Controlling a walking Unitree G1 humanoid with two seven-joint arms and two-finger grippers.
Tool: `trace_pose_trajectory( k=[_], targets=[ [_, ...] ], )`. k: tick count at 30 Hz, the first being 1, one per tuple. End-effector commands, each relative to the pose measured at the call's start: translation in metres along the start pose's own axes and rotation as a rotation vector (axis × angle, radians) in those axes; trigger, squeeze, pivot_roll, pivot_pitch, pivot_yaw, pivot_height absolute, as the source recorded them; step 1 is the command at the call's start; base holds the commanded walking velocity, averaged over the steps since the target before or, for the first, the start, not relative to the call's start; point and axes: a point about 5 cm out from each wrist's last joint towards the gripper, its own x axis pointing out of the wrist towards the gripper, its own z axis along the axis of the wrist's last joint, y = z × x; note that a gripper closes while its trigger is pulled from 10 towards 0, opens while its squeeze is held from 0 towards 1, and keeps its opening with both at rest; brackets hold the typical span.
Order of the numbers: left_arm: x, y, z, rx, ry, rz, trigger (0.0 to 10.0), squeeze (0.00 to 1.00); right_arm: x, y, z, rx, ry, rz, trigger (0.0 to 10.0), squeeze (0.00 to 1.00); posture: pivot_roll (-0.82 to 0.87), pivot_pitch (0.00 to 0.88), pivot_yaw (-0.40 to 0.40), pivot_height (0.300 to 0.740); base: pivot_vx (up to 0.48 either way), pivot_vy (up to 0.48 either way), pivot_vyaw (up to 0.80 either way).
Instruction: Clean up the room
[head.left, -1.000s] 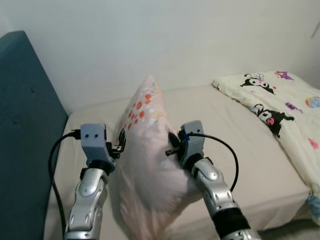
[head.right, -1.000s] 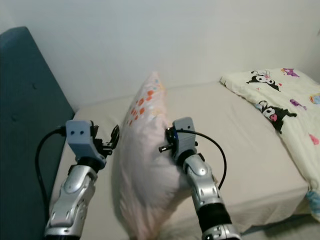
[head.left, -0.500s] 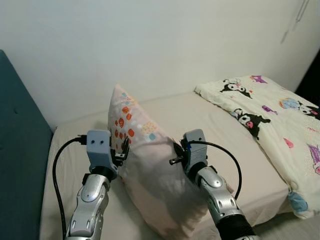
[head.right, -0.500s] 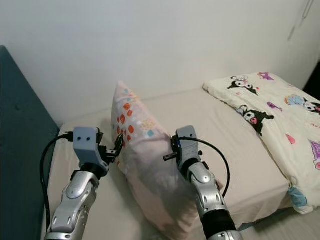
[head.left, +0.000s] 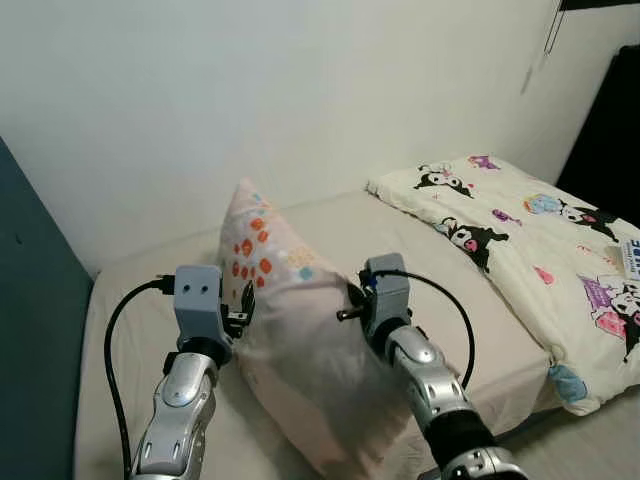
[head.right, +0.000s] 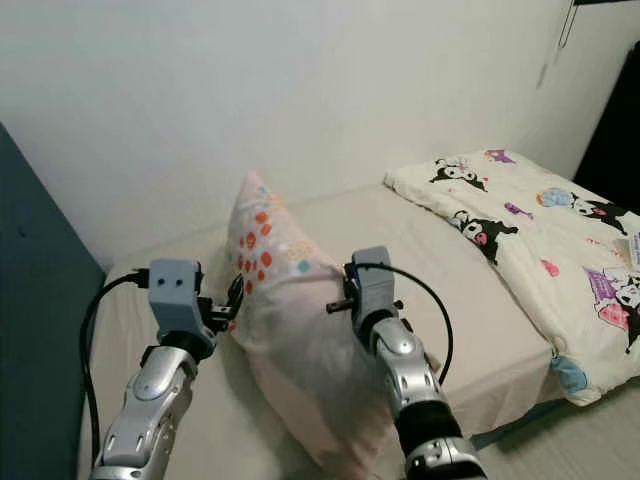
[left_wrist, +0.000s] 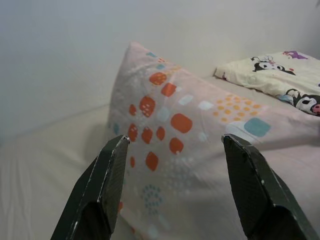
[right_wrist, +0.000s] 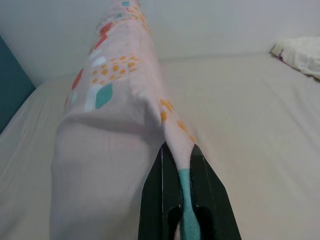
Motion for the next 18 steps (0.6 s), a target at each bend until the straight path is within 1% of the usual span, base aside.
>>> trace_pose_trajectory(
  k=[1,4,12,14,18],
  targets=[
    [0.000,0.003,-0.002,0.027,0.019,0.009,10.0,0.00,0.004,-0.001,0.018,0.011,-0.082,-0.007,10.0,0.00,-0.09,0.000,0.020,0.720,0.000,0.000,0.00],
    [0.000,0.003,-0.002,0.026,0.021,0.011,10.0,0.00,0.004,-0.001,0.018,0.010,-0.083,-0.008,10.0,0.00,-0.09,0.000,0.020,0.720,0.000,0.000,0.00],
    [-0.009,0.006,-0.011,0.007,0.051,0.024,10.0,0.00,0.002,-0.001,0.014,0.040,-0.095,-0.005,10.0,0.00,-0.09,0.000,0.027,0.720,0.000,0.000,0.00],
    [-0.010,0.008,-0.013,0.004,0.056,0.035,10.0,0.00,0.000,-0.003,0.009,0.012,-0.084,-0.008,10.0,0.00,-0.09,0.000,0.026,0.720,0.000,0.000,0.00],
    [-0.010,0.008,-0.013,-0.002,0.059,0.043,10.0,0.00,0.000,-0.002,0.008,-0.007,-0.082,-0.004,10.0,0.00,-0.09,0.000,0.029,0.720,0.000,0.000,0.00]
  ],
)
